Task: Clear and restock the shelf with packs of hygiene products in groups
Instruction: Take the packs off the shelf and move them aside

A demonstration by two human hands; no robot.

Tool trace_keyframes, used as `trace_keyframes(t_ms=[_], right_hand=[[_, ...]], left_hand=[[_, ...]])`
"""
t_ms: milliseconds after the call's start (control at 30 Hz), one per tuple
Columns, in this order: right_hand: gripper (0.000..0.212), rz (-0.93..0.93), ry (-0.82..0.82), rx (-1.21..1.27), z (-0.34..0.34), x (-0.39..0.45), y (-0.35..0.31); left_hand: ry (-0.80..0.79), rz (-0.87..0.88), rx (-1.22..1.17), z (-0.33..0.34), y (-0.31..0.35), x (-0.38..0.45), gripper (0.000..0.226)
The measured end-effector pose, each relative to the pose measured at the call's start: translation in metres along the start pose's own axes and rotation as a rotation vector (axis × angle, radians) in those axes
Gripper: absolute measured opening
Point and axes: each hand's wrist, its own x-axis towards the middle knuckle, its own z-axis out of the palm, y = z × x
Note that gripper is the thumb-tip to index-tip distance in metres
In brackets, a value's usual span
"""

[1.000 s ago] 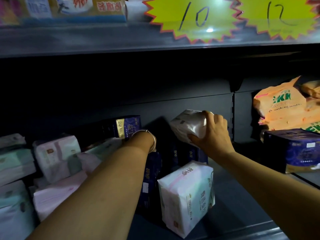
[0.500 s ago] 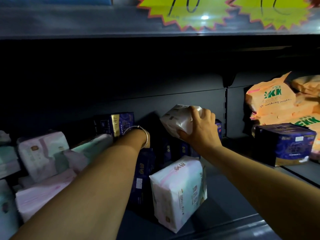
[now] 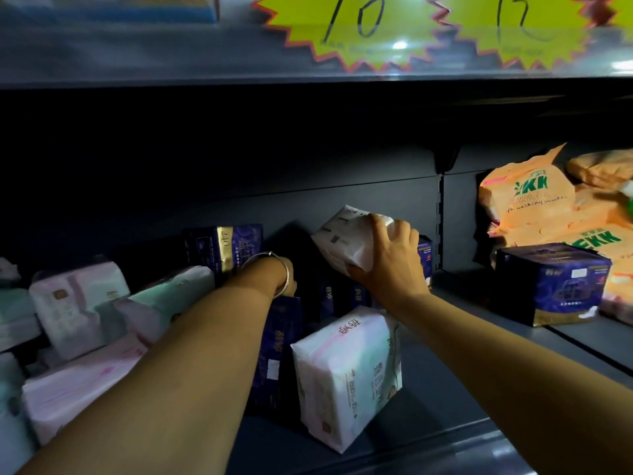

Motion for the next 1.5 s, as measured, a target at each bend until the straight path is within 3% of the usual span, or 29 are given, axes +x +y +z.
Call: trace_keyframes(t_ms=[133, 533, 633, 700, 933, 1200, 1500], right_hand=[[0.084, 0.031, -0.013, 0.044, -0.005, 0.001, -0.003], [0.077, 0.108, 0.039, 0.126, -0.041, -0.008, -0.019], [0.077, 0.09, 0.014, 0.096, -0.045, -0.015, -0.023], [0.078, 0.065, -0.015, 0.077, -0.045, -0.018, -0.027], [0.08, 0.001, -0.147, 0.003, -0.035, -0.019, -0.032], [0.082, 0.016, -0.18, 0.059, -0.029, -0.018, -0.031], [0.078, 0.066, 0.003, 0.06, -0.067, -0.027, -0.032]], left_hand=[[-0.051, 0.028, -0.009, 0.007, -0.023, 0.012, 0.042], [0.292, 0.061, -0.404, -0.014, -0.052, -0.027, 0.031], [0.306, 0.08, -0.46, -0.008, -0.052, -0.029, 0.029], [0.295, 0.088, -0.416, -0.005, -0.049, -0.029, 0.048], [0.179, 0.069, -0.285, 0.006, -0.042, -0.028, 0.08], [0.159, 0.062, -0.17, 0.008, -0.036, -0.02, 0.055], [0.396, 0.112, -0.193, -0.024, -0.027, -0.057, 0.072]])
